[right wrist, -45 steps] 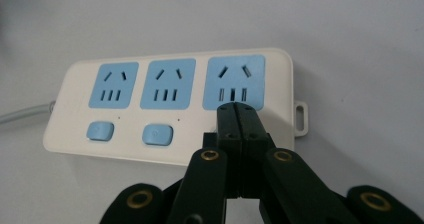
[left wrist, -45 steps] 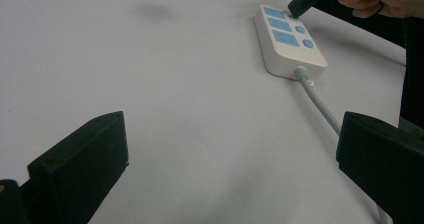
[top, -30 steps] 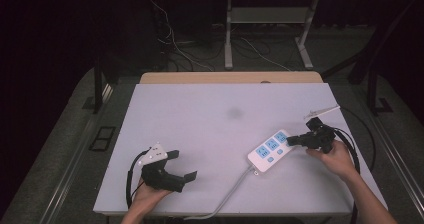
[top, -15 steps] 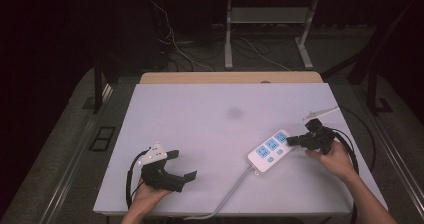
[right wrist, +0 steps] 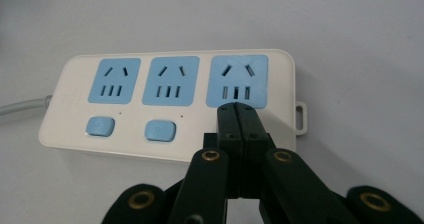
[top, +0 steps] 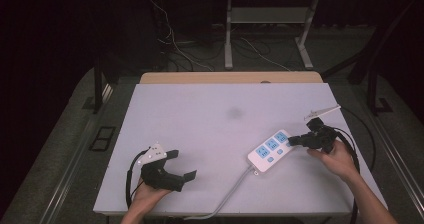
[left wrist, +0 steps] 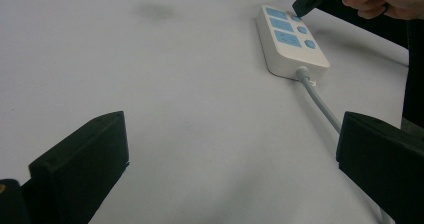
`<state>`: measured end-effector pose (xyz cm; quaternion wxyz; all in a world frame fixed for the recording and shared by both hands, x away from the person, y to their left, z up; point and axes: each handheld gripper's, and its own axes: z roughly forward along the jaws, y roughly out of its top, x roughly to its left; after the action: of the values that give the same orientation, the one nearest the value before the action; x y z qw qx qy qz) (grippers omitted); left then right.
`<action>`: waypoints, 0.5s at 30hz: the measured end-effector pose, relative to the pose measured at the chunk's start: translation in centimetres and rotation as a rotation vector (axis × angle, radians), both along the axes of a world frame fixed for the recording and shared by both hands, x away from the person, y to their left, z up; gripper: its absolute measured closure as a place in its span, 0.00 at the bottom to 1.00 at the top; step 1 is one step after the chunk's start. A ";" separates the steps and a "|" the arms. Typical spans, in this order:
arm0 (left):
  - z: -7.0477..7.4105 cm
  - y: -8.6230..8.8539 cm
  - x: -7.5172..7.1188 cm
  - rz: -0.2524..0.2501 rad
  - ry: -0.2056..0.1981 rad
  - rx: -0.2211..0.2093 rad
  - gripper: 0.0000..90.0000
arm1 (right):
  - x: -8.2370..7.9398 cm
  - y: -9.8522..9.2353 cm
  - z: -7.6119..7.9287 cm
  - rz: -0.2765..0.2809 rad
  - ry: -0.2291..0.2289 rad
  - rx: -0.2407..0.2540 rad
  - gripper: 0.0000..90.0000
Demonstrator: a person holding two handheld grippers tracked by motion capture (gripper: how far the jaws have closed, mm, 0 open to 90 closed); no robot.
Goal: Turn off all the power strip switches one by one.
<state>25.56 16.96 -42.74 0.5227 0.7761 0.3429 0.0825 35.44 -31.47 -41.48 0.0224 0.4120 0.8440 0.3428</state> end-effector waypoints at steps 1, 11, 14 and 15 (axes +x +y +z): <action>0.0 0.0 0.0 0.001 0.000 0.000 0.00 | 0.0 -0.1 0.0 -0.001 -0.002 0.006 1.00; 0.0 0.0 0.0 -0.001 -0.001 0.000 0.00 | -0.5 -1.2 1.1 -0.050 -0.036 0.059 0.98; 0.1 0.0 -0.1 -0.001 -0.004 -0.002 0.00 | -0.9 -1.4 1.4 -0.075 -0.056 0.060 0.88; 0.1 0.0 -0.1 0.000 -0.003 -0.003 0.00 | -1.0 -1.5 1.5 -0.082 -0.069 0.055 0.83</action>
<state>25.45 16.98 -42.66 0.5244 0.7752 0.3422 0.0834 34.42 -32.93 -39.98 0.0540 0.4345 0.8153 0.3788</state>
